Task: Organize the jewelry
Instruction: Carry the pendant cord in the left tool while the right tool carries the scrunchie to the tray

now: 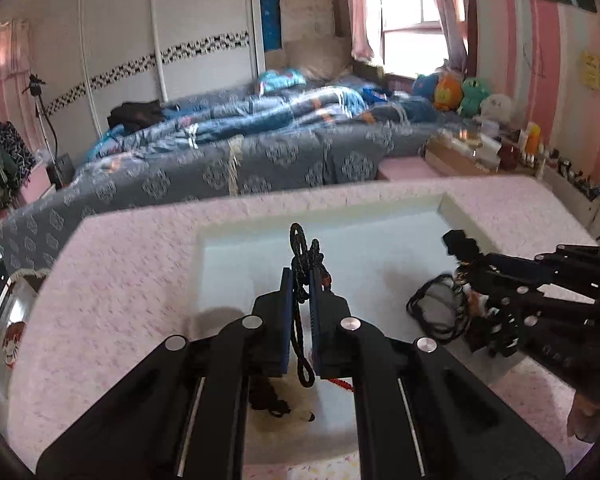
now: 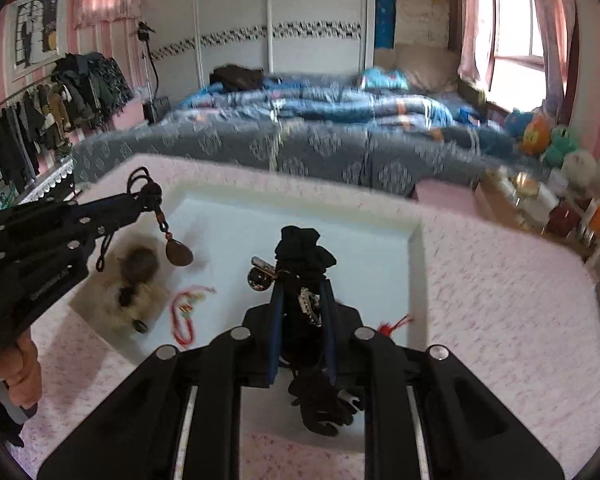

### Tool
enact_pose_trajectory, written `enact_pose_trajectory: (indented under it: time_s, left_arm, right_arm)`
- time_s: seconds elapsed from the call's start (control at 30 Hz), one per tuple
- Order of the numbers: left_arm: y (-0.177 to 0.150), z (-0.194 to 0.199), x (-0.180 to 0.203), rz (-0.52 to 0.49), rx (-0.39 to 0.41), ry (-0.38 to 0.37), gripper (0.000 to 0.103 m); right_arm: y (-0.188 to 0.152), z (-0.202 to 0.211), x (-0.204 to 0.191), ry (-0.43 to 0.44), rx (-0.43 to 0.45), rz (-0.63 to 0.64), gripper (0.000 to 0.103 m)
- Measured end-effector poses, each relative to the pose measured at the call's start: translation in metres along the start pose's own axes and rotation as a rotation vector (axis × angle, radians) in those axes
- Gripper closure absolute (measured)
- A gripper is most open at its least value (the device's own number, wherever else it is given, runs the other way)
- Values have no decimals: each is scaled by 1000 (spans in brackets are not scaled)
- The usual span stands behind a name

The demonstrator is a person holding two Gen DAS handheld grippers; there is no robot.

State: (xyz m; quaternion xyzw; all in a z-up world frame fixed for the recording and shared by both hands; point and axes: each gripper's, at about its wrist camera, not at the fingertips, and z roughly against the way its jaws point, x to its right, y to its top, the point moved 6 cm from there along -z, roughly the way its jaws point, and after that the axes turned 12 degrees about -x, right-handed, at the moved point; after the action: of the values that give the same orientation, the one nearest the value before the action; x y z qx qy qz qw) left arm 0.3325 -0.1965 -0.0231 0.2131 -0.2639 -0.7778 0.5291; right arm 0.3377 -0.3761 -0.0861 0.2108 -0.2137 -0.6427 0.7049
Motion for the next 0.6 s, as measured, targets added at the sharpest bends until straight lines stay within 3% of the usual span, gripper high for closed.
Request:
enact_pose_trajectory:
  time_s: [0.23, 0.6]
  left_arm:
    - [-13, -31, 5, -10, -51, 12, 97]
    - [-25, -51, 9, -14, -101, 18, 97]
  right_arm:
    - [-12, -39, 0, -3, -54, -2, 86]
    - [-19, -40, -8, 19, -47, 18, 85]
